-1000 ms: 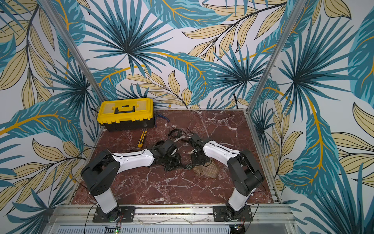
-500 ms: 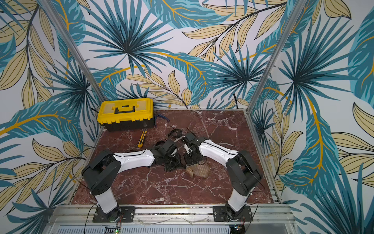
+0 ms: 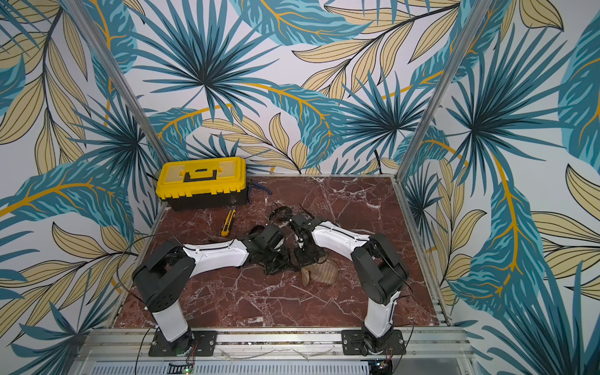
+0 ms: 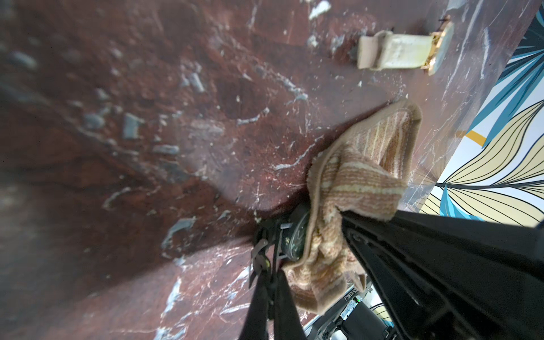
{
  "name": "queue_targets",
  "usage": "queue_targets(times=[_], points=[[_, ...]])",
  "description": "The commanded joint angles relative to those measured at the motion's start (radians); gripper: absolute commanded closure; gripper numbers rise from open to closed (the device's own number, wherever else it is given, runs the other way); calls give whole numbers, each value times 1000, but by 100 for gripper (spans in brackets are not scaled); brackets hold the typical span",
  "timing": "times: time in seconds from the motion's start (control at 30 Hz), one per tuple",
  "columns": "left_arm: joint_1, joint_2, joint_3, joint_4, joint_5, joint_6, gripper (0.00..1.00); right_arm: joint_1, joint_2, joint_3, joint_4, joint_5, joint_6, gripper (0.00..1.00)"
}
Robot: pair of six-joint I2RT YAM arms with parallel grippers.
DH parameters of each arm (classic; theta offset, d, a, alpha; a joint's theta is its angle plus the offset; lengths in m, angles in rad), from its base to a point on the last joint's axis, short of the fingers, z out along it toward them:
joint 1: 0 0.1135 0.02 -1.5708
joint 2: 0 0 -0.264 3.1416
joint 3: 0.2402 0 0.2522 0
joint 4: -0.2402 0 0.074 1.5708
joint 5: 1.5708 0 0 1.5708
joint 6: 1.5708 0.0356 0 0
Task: Wipe the watch dial
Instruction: Wipe the dirt from the watch dial.
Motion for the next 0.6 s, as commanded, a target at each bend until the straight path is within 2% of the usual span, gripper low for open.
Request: queue_targets(times=[0.0,0.13,0.33,0.57], points=[[3,10,3,14,8,-5,100,-14,-28,-46,-61,70,21,100],[3,12,6,15,11,-6,100,-13,-81,-53,-76,75,24,100],[2,21,11,15,18,-5,100,22,-163,-54,-20,-51,-22,100],[2,24,12,13,19,-7,100,46,-67,-7,-18,-145,-40,100]])
